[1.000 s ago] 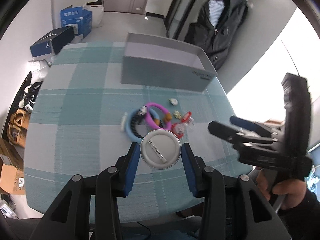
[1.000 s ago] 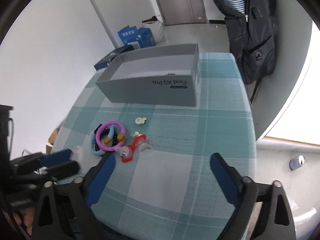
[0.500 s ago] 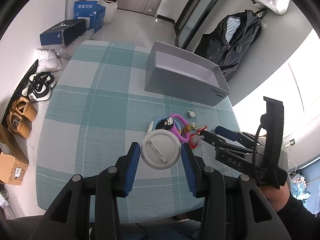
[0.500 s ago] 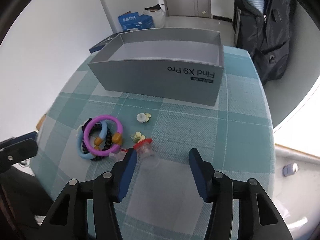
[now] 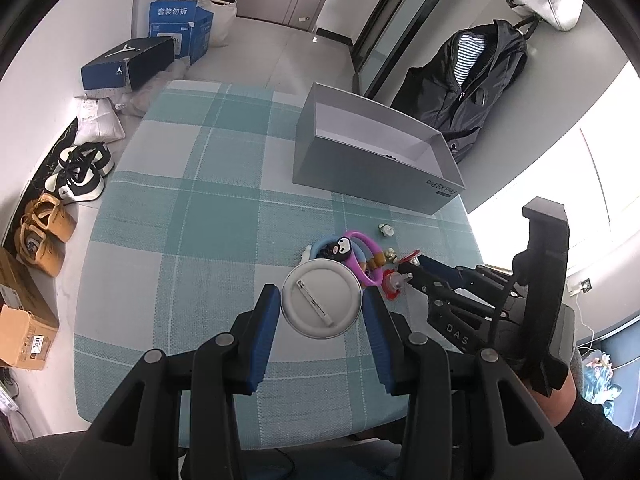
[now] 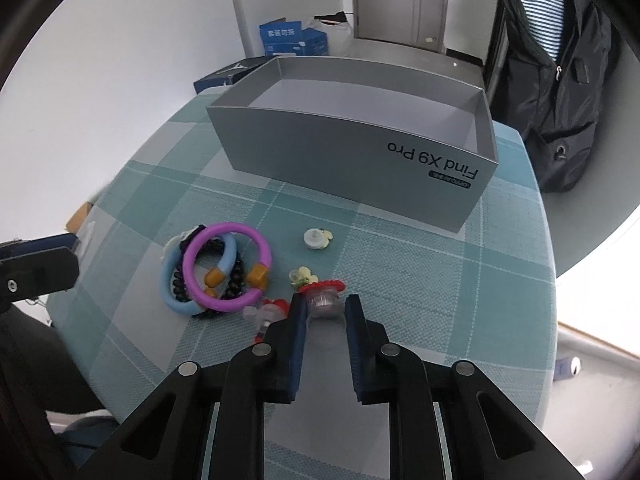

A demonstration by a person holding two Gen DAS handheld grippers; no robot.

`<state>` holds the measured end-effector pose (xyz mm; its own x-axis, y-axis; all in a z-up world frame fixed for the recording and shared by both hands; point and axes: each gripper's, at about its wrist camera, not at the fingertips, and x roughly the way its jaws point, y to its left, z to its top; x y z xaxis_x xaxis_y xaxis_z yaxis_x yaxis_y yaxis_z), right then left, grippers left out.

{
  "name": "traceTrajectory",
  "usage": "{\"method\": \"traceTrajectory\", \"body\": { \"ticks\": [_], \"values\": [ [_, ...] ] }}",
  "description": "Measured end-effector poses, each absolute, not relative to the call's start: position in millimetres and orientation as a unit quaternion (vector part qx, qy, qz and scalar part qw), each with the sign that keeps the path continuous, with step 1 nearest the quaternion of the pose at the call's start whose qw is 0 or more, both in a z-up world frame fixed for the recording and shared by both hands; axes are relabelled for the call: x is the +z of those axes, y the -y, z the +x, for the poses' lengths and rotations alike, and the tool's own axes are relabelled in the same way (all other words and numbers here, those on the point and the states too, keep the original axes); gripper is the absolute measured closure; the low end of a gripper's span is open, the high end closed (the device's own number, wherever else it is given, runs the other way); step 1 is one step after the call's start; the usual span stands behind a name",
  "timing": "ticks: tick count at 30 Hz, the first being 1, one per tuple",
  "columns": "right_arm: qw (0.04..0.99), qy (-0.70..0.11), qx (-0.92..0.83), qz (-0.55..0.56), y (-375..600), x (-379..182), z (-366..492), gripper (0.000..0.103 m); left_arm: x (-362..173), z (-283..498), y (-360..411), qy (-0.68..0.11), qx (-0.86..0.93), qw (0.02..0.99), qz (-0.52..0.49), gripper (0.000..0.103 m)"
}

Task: Organize jewelry
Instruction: 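Grasp the white badge with the left tool while the right tool grasps the red charm, then carry the badge and red charm into the grey box and release both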

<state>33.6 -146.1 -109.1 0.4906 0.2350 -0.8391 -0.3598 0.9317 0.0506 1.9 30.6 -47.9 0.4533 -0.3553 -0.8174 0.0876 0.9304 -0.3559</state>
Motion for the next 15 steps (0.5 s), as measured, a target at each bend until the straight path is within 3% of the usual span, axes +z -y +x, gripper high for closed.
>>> {"method": "traceTrajectory", "body": {
  "ticks": [15],
  "values": [
    [0.871,-0.453,0.187,0.022,173,-85,35,0.085,-39,7,-26,-0.5,-0.133,0.846,-0.128,0.066]
  ]
}}
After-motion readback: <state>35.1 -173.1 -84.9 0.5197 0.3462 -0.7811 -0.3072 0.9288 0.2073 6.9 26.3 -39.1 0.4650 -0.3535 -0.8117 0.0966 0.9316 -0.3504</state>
